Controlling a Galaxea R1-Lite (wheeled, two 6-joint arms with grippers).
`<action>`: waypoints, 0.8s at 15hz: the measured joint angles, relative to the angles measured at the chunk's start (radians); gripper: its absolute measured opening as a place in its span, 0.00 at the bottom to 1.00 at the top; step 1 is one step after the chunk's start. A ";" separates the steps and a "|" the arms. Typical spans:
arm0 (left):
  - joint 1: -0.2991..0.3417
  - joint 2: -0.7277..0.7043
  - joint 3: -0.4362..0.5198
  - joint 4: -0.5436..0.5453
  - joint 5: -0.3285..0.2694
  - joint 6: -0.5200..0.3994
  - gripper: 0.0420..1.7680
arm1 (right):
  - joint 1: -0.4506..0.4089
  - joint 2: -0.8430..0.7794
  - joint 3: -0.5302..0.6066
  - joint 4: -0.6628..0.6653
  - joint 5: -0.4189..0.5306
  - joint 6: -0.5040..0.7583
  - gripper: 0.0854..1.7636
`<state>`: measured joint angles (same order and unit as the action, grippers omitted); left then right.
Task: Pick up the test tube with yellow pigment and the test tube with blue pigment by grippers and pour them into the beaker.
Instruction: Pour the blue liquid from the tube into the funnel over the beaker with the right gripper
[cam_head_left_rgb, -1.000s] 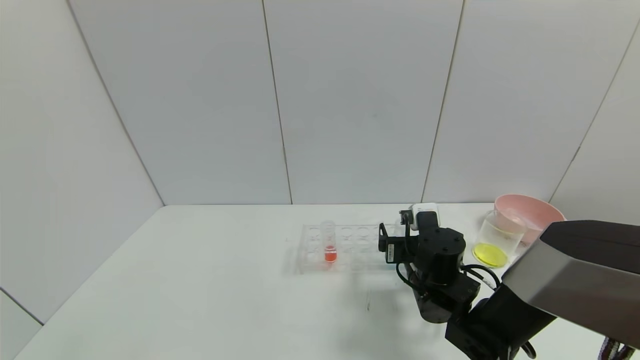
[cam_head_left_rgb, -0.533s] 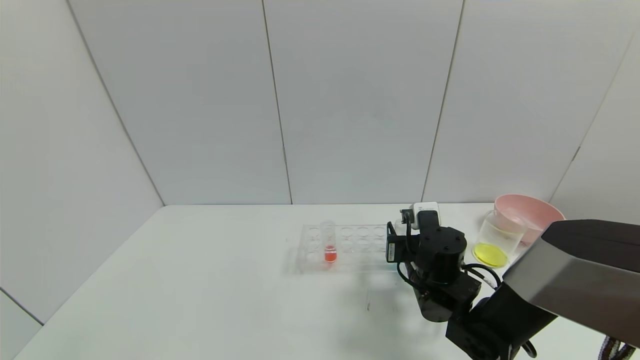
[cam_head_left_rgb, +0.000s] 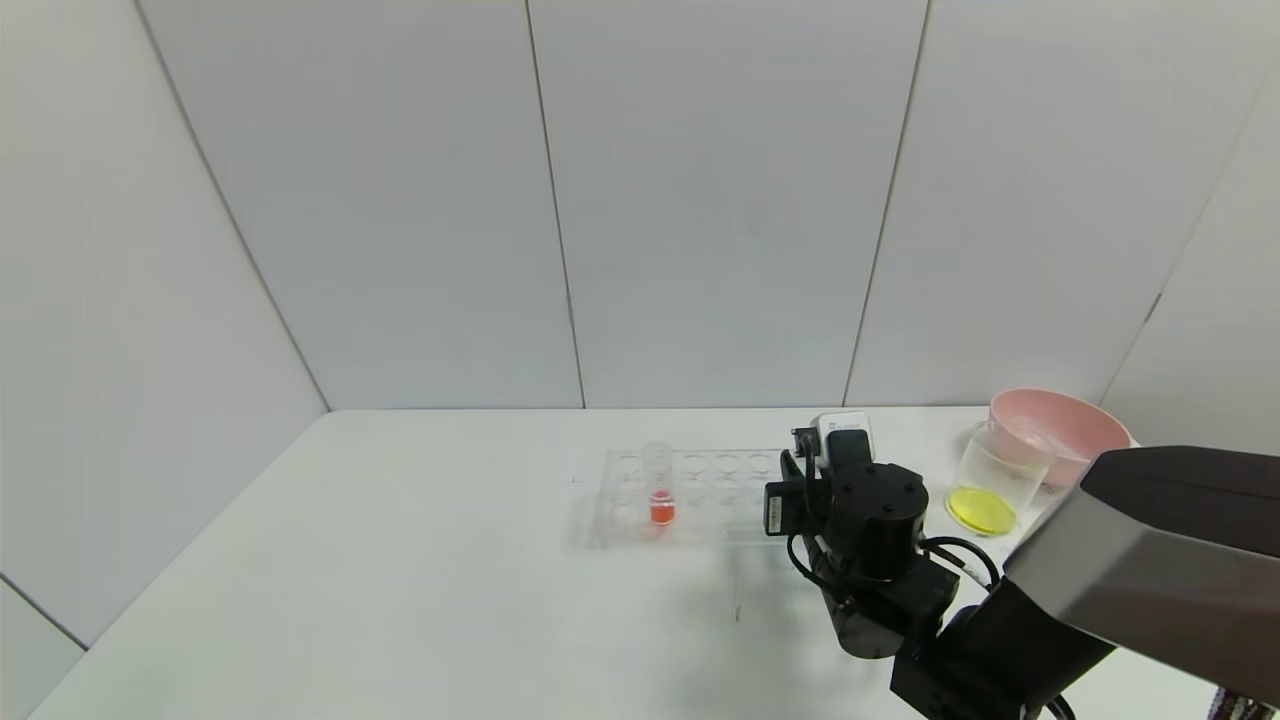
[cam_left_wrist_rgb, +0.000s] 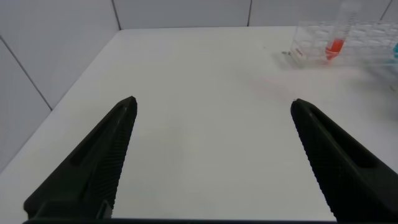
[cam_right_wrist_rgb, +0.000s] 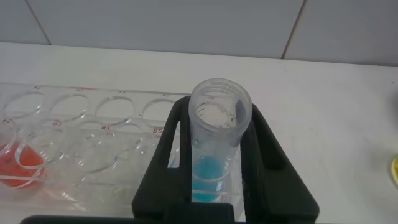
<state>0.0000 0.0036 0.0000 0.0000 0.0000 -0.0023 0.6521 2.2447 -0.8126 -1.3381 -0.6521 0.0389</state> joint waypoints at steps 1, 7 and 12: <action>0.000 0.000 0.000 0.000 0.000 0.000 1.00 | 0.000 0.000 0.001 0.000 -0.001 0.000 0.25; 0.000 0.000 0.000 0.000 0.000 0.000 1.00 | -0.003 -0.027 0.003 0.006 -0.002 -0.002 0.25; 0.000 0.000 0.000 0.000 0.000 0.000 1.00 | -0.003 -0.110 0.003 0.004 -0.002 -0.054 0.25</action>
<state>0.0000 0.0036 0.0000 0.0000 0.0000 -0.0028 0.6494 2.1345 -0.8096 -1.3336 -0.6545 -0.0147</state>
